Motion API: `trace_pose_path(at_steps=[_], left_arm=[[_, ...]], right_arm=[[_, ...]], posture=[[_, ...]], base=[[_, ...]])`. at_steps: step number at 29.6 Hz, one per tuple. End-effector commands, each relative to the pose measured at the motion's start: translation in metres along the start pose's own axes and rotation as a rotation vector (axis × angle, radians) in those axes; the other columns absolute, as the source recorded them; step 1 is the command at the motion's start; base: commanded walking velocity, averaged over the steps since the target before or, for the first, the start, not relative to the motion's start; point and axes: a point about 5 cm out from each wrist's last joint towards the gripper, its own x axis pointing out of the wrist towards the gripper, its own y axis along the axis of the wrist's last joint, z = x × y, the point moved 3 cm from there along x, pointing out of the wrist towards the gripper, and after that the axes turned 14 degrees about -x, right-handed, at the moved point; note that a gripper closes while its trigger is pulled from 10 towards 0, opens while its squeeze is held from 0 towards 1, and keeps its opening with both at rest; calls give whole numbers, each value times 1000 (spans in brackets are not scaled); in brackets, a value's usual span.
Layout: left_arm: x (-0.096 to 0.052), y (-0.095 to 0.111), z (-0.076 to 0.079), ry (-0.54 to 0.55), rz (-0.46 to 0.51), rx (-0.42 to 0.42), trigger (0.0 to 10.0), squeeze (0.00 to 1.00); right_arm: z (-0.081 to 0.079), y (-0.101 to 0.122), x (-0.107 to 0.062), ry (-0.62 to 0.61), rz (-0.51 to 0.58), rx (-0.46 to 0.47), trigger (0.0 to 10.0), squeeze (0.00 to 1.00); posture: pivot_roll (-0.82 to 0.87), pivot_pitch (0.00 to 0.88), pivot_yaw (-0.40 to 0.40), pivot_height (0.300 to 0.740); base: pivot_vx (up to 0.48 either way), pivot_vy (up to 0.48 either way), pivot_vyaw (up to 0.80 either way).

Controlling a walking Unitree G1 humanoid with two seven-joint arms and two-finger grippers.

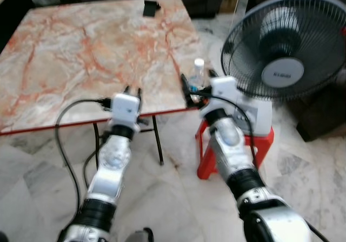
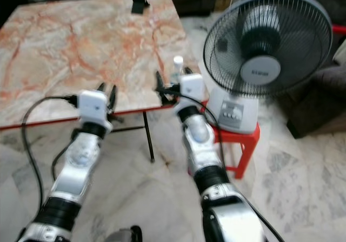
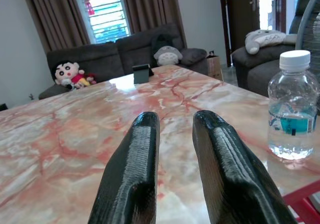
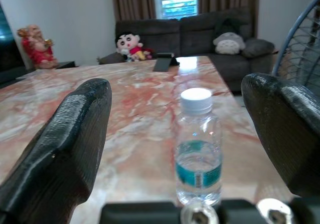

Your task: Picking trash to rubbish bin

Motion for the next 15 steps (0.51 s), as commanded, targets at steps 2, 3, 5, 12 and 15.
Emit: trace_pose_path(at_steps=[2, 3, 5, 12, 15], left_arm=[[0, 4, -10, 21, 14, 21, 10000, 0], [0, 5, -10, 21, 14, 21, 10000, 0], [0, 5, -10, 24, 17, 21, 10000, 0], [1, 7, -12, 31, 20, 23, 10000, 0], [2, 7, -12, 30, 20, 24, 10000, 0]], right_arm=[[-11, 8, 4, 21, 27, 17, 10000, 0], [-11, 8, 4, 21, 27, 18, 10000, 0], [-11, 8, 4, 22, 26, 17, 10000, 0], [-12, 10, 5, 26, 39, 19, 10000, 0], [-12, 10, 5, 25, 40, 21, 10000, 0]], posture=[[142, 163, 1, 740], [142, 163, 1, 740], [145, 164, 0, 740], [147, 174, 1, 740], [146, 174, 1, 740]], base=[[287, 0, 0], [285, 0, 0], [291, 0, 0], [295, 0, 0], [299, 0, 0]])
